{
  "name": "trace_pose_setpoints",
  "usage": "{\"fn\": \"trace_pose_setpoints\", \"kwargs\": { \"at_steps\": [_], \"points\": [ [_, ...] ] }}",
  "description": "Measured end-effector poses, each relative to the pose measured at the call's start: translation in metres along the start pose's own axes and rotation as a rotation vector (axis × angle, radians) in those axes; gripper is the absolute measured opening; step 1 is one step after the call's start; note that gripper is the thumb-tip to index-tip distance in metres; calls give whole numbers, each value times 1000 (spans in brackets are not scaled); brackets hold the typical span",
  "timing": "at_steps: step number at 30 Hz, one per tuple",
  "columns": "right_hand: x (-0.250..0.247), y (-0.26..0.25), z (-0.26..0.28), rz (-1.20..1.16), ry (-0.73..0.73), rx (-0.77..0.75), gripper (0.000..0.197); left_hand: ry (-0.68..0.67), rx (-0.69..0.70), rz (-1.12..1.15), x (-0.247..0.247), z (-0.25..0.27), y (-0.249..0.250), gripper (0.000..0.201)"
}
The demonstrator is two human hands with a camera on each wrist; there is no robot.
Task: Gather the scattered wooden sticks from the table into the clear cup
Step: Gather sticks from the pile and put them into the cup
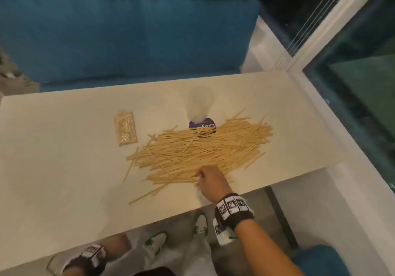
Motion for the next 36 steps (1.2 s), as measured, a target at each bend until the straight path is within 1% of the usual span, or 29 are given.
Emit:
{"fn": "trace_pose_setpoints", "kwargs": {
  "at_steps": [1, 2, 3, 4, 6, 8, 10, 12, 14, 16, 18, 22, 25, 27, 29, 31, 33, 35, 36],
  "points": [
    [-3, -2, -19, 59, 22, -65, 27, 20, 17, 6, -40, 11, -39, 40],
    [-6, -5, -31, 126, 29, -105, 32, 42, -34, 63, -34, 11, -45, 32],
    [-6, -5, -45, 206, 43, -154, 37, 130, -84, 82, -38, 16, -59, 24],
    [-8, -7, -56, 274, 42, -195, 44, 189, -93, 138, -36, 19, -64, 21],
    [0, -7, -71, 414, 14, -278, 54, 299, -192, 335, -19, 32, -68, 17],
    [2, 0, -81, 498, 8, -352, 57, 396, -291, 542, -3, 48, -70, 18],
    [1, 4, -89, 561, 13, -415, 56, 405, -368, 633, 9, 62, -68, 17],
    [2, 6, -94, 613, 11, -471, 54, 408, -401, 722, 23, 73, -72, 16],
    [1, 6, -95, 651, 3, -508, 50, 438, -439, 765, 31, 79, -74, 19],
    [1, 8, -97, 674, -12, -516, 46, 472, -468, 804, 33, 82, -75, 21],
    [0, 5, -97, 712, -34, -518, 44, 476, -463, 809, 33, 82, -72, 24],
    [-2, -2, -99, 691, -89, -500, 49, 439, -431, 771, 16, 78, -66, 27],
    [-6, -9, -101, 664, -125, -471, 56, 449, -395, 768, -7, 77, -61, 21],
    [-10, -14, -103, 619, -141, -438, 54, 412, -357, 713, -25, 74, -62, 18],
    [-14, -18, -106, 591, -160, -402, 45, 314, -356, 632, -45, 72, -70, 17],
    [-22, -23, -110, 553, -149, -354, 42, 177, -400, 533, -65, 67, -84, 29],
    [-32, -26, -116, 505, -138, -325, 40, 56, -410, 465, -89, 65, -96, 39],
    [-44, -28, -121, 467, -135, -302, 36, -50, -399, 328, -119, 72, -90, 41],
    [-50, -29, -123, 460, -133, -291, 35, -48, -383, 254, -134, 76, -79, 41]
  ]
}}
Point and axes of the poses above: each hand's wrist, its own z-axis away from the middle knuckle, its own x-axis out of the palm, y = z × x, the point moved 1 cm from there along -z, towards the middle knuckle, and after that the axes turned 11 degrees about x, right-handed, at the moved point
